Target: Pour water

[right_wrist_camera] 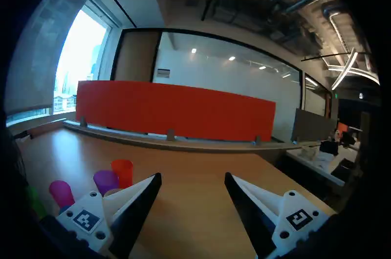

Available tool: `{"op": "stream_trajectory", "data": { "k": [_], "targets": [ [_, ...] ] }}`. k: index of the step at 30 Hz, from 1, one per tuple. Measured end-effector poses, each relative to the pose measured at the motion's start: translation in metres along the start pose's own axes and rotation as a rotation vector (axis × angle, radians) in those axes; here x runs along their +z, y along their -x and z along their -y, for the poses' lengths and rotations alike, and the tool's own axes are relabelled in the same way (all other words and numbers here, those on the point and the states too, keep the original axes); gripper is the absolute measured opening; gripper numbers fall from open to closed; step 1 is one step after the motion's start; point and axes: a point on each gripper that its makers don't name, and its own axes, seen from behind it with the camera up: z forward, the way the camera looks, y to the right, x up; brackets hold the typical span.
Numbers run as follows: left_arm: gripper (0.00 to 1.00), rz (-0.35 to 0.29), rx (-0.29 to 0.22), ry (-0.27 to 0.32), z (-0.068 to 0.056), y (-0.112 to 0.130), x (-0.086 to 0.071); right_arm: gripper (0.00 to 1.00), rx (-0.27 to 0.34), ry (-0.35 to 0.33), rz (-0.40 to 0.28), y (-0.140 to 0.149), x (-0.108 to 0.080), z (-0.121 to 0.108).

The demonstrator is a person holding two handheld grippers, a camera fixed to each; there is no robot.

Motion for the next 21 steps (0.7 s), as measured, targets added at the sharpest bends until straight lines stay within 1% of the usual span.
{"op": "stream_trajectory", "data": {
  "k": [6,12,21],
  "targets": [
    [0.90,-0.003,-0.001,0.003,-0.0023,0.0020,0.0018,1.00,-0.002,-0.004,0.000,-0.0034,-0.0006,0.0024],
    [0.90,-0.009,0.002,0.002,0.0010,0.0017,0.0026,1.00,-0.002,-0.005,0.000,-0.0022,-0.0008,0.0026],
    [0.90,-0.003,-0.017,0.011,0.0000,0.0079,0.0041,1.00,0.000,-0.006,-0.003,-0.0029,-0.0015,0.0018]
  ]
}}
